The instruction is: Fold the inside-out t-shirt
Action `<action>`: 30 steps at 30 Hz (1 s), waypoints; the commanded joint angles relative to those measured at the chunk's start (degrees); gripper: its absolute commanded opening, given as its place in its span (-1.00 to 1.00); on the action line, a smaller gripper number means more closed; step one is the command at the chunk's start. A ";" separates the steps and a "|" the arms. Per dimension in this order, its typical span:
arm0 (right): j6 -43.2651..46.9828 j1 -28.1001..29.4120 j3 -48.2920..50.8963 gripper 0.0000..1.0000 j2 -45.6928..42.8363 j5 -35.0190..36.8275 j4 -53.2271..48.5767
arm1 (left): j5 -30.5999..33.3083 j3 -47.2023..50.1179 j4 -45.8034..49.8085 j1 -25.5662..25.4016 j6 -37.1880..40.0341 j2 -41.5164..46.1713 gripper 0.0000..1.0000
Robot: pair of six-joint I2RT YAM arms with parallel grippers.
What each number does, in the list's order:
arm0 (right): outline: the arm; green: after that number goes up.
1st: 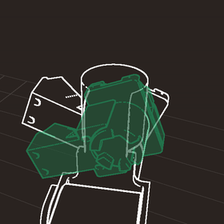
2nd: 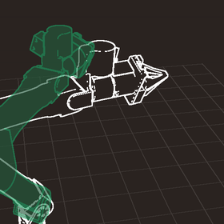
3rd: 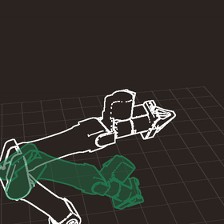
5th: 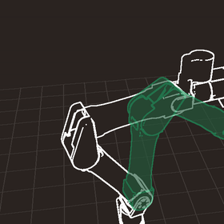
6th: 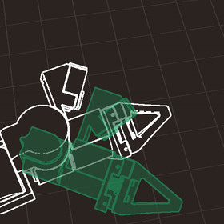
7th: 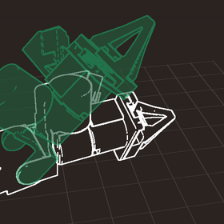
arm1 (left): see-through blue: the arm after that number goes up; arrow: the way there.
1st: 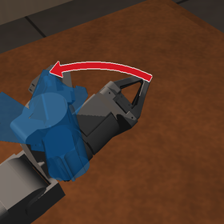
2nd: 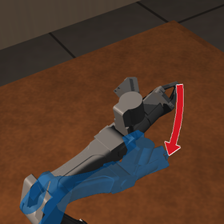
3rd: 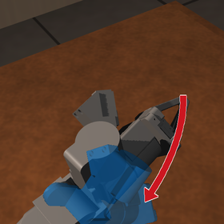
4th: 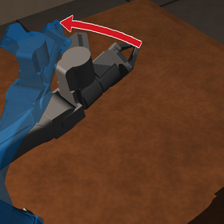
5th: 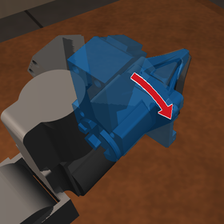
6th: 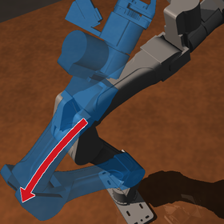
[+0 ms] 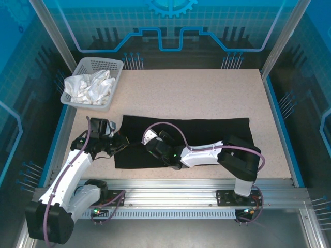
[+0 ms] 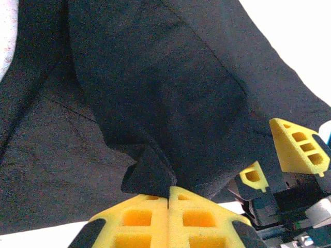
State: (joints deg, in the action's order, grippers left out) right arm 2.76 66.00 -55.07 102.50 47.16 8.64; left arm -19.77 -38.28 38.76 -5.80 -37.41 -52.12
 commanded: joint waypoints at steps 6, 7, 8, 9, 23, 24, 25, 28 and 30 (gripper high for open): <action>-6.10 0.47 -0.59 -0.21 -4.41 -4.42 -13.30 | 0.57 2.01 2.86 0.18 -0.58 1.18 -1.00; -6.31 0.40 -0.53 -0.21 -4.54 -5.29 -13.94 | 0.40 2.51 2.90 0.18 -1.03 1.39 -1.00; -6.21 0.38 -0.37 -0.22 -4.72 -6.43 -14.58 | 0.14 3.11 3.12 0.11 -1.73 1.83 -1.00; -6.43 0.43 -0.22 -0.22 -4.92 -7.28 -15.25 | -0.16 3.91 3.23 0.01 -2.59 2.44 -1.00; -1.16 -4.80 3.65 0.37 -15.91 -32.85 -22.03 | 9.14 3.10 1.01 -2.46 -4.08 5.04 0.13; -1.76 -5.99 3.70 0.38 -16.50 -36.27 -20.75 | 9.01 2.80 -1.00 -2.58 -4.07 4.35 0.15; -2.64 -7.26 3.74 0.39 -16.71 -39.65 -19.14 | 8.77 2.61 -2.72 -2.74 -3.94 3.40 0.16; -7.77 -10.50 2.54 0.29 -14.65 -46.61 -13.87 | 8.01 1.85 -8.89 -3.34 -3.04 -1.18 0.18; -11.34 -11.71 0.57 0.14 -10.94 -48.01 -12.28 | 9.39 0.91 -13.40 -3.34 -1.65 -4.78 0.20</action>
State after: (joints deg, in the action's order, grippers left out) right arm -2.85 55.77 -52.31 88.05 7.64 -7.53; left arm -12.23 -35.20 33.32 -8.80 -41.50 -53.69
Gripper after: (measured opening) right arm 0.599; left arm 0.596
